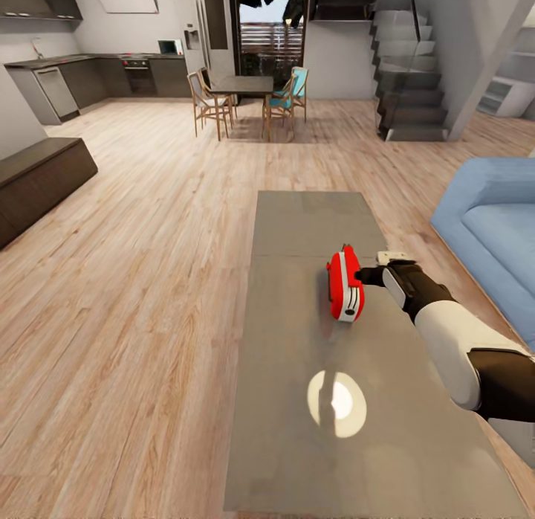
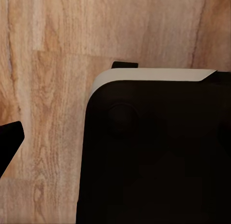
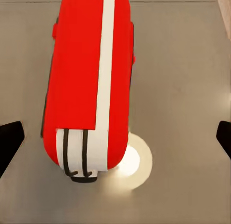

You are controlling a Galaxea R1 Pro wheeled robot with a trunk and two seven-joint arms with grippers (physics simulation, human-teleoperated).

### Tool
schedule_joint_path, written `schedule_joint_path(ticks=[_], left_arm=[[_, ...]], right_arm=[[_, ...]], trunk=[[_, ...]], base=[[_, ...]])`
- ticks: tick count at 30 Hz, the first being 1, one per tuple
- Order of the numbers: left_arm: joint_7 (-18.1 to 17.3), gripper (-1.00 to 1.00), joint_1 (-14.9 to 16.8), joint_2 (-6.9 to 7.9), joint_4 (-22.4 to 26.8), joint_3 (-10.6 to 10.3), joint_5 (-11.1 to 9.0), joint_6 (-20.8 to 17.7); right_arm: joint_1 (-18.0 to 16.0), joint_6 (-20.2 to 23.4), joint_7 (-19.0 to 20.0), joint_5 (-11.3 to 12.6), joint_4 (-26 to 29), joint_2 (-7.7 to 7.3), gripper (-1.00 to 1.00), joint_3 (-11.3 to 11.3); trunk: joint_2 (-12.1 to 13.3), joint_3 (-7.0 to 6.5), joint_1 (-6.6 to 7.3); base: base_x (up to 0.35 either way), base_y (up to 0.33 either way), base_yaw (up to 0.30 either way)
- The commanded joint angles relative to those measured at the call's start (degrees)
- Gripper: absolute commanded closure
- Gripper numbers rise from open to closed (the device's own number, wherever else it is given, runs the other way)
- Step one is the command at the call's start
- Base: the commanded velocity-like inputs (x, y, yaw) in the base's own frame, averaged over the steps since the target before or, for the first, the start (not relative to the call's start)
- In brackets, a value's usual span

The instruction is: Turn on the radio receiver that's on the table in the living room.

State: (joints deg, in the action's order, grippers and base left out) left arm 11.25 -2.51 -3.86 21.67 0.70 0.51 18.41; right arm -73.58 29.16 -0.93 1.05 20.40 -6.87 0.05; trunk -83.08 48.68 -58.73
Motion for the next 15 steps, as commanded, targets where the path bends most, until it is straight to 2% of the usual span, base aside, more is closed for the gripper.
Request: schedule_joint_path(ticks=[1, 7, 15], left_arm=[[0.0, -1.0, 0.0, 0.0, 0.0, 0.0, 0.0, 0.0], [0.0, -1.0, 0.0, -0.01, 0.0, 0.0, -0.1, 0.0], [0.0, -1.0, 0.0, -0.01, 0.0, 0.0, -0.1, 0.0]], right_arm=[[0.0, 0.0, 0.0, 0.0, 0.0, 0.19, -1.0, 0.0], [0.0, -0.2, 0.1, 0.0, 0.0, 1.33, -1.0, 0.1], [0.0, -1.6, 0.1, 0.0, 0.0, 1.65, -1.0, 0.1]], trunk=[[0.0, 0.09, 0.0], [0.0, 0.65, 0.0], [0.0, 1.38, 0.0]], base=[[0.0, 0.0, 0.0], [0.0, 0.0, -0.023], [0.0, 0.0, -0.071]])
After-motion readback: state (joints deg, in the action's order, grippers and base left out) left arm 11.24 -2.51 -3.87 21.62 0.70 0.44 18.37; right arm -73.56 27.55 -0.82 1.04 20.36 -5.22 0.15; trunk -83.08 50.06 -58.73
